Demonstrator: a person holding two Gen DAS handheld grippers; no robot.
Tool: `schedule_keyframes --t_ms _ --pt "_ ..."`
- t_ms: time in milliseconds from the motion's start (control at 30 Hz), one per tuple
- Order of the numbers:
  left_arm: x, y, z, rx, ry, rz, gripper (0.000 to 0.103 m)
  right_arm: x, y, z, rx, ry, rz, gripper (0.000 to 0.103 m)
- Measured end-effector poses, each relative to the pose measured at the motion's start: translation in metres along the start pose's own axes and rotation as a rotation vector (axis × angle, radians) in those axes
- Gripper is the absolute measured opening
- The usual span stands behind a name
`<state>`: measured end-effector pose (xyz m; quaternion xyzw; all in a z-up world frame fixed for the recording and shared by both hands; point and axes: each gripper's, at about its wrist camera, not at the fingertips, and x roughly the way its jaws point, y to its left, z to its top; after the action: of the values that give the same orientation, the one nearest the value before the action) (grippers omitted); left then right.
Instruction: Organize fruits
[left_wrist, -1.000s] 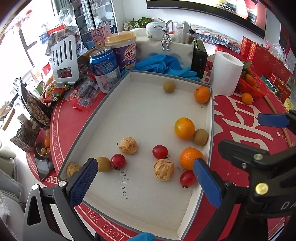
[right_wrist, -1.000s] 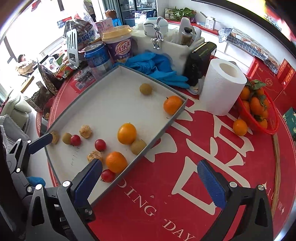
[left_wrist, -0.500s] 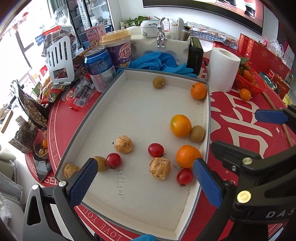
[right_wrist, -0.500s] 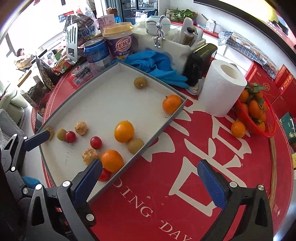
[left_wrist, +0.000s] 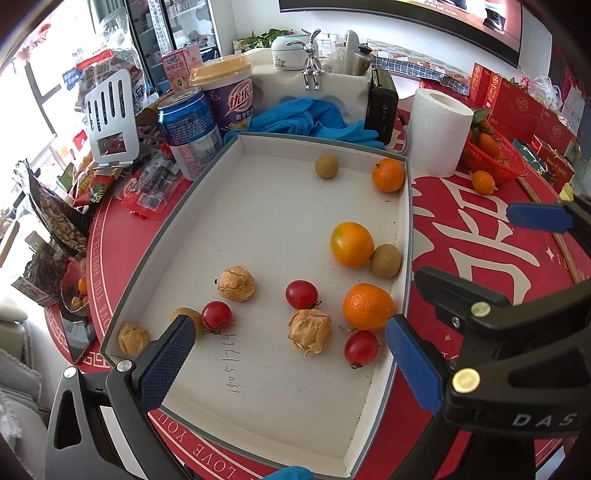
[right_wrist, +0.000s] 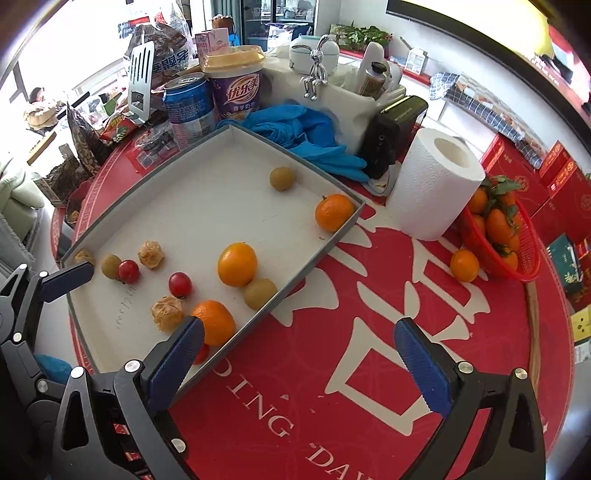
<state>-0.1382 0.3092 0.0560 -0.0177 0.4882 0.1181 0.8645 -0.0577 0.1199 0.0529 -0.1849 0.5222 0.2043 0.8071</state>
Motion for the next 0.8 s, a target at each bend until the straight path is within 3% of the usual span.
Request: schedule_keyframes --t_ms 800 --pt "-0.0019 -0.0026 -0.0010 0.005 -0.004 0.002 0.103 -0.0006 0.0044 0.0012 -0.017 -0.006 -0.012 0.103"
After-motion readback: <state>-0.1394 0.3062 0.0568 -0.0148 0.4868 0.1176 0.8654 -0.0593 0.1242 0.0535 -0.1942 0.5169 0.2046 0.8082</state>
